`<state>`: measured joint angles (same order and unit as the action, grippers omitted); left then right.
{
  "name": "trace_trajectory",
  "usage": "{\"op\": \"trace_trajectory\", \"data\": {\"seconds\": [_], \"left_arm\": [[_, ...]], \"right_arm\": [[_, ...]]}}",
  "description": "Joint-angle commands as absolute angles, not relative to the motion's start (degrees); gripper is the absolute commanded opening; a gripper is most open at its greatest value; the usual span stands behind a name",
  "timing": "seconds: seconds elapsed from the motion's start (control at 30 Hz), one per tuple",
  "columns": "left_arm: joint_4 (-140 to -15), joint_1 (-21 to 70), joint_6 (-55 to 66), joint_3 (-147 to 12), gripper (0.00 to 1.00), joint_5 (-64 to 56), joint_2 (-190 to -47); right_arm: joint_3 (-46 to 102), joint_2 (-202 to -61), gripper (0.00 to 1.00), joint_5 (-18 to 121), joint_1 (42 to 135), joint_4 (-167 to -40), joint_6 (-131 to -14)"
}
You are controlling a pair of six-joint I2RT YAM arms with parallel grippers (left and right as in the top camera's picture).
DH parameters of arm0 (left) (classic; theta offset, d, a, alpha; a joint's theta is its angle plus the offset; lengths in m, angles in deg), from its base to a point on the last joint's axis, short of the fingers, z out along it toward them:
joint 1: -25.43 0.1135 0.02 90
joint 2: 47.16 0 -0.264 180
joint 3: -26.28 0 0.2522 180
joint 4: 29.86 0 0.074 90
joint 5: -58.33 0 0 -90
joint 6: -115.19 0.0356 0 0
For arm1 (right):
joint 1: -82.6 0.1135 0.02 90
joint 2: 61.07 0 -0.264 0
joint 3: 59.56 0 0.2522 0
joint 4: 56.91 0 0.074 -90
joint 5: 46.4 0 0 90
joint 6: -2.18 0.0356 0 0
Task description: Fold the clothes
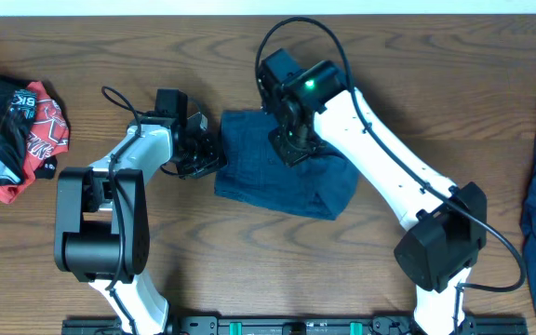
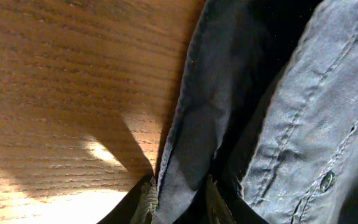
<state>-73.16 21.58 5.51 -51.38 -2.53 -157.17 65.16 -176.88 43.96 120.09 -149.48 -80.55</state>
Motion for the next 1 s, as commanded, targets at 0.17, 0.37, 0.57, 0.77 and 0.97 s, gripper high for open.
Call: {"op": "trace_trajectory", "data": {"seconds": [0.17, 0.37, 0.57, 0.77, 0.97], "left_arm": [[-74.9, 21.2, 4.9, -49.6, 0.30, -7.3, -159.9], [-75.0, 21.2, 4.9, -49.6, 0.30, -7.3, -159.9], [-75.5, 21.2, 5.0, -49.6, 0.30, -7.3, -159.9], [-75.5, 21.2, 5.0, -49.6, 0.30, -7.3, -159.9], [-75.7, 21.2, 5.0, -49.6, 0.30, -7.3, -159.9]], "right_arm": [[76.3, -175.3, 0.01, 40.8, 120.0, -147.8, -79.5], [78.3, -175.3, 0.01, 40.9, 120.1, -145.3, -79.2], [78.2, -177.7, 0.01, 44.3, 120.5, -145.5, -79.1], [78.2, -181.5, 0.01, 45.8, 122.9, -145.2, -79.1], [78.2, -184.4, 0.01, 46.4, 126.0, -144.1, -78.6]]}}
